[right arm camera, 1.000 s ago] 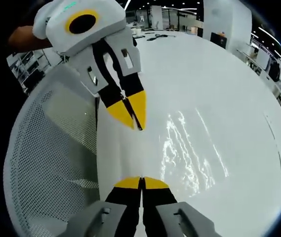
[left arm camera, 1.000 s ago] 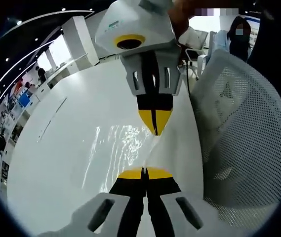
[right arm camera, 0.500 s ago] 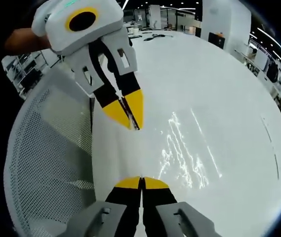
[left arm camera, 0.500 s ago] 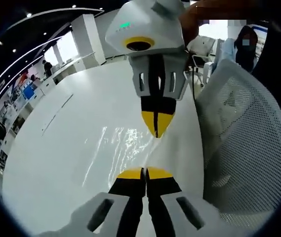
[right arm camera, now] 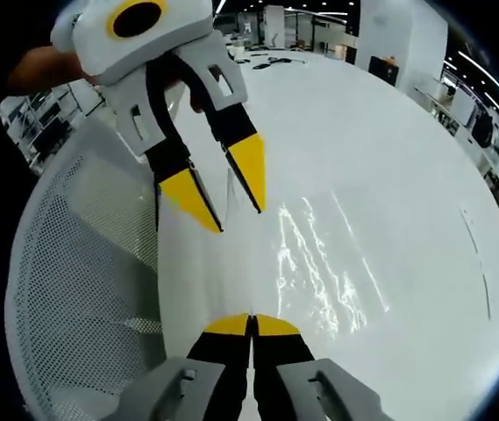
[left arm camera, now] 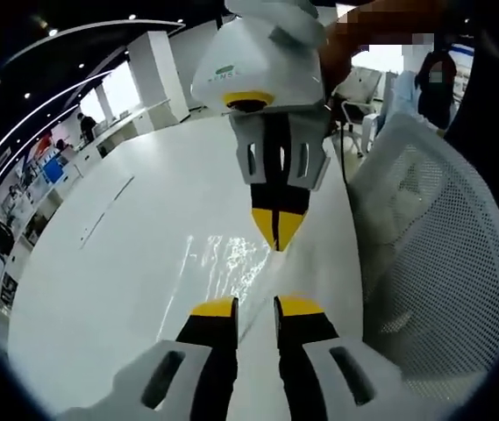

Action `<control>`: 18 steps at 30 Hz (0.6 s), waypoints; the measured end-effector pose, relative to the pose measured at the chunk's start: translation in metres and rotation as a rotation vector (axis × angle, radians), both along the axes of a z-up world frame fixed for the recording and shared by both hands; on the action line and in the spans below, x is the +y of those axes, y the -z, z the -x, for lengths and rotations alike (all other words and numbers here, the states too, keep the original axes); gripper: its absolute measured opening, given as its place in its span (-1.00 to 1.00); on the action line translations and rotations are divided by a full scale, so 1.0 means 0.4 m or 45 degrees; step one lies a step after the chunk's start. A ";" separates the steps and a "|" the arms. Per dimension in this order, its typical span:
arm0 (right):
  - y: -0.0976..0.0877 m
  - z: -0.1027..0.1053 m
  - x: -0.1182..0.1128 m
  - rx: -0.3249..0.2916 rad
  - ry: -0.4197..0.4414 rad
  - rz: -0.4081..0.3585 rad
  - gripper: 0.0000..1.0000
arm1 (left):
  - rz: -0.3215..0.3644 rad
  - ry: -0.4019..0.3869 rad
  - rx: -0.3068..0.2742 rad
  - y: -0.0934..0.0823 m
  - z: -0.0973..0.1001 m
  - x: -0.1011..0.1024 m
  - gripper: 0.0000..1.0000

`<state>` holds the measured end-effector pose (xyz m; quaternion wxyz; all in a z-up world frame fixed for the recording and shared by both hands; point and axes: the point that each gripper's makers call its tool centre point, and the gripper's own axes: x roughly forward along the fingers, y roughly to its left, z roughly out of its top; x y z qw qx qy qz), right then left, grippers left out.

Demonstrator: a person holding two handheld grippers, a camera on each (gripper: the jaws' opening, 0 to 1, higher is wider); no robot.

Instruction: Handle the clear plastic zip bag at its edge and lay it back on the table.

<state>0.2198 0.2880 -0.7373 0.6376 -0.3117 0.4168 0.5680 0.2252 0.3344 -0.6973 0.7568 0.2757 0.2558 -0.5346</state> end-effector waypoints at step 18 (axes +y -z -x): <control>-0.041 -0.022 0.036 -0.040 -0.015 -0.020 -1.00 | -0.036 0.115 -0.056 -0.007 0.019 -0.038 -0.74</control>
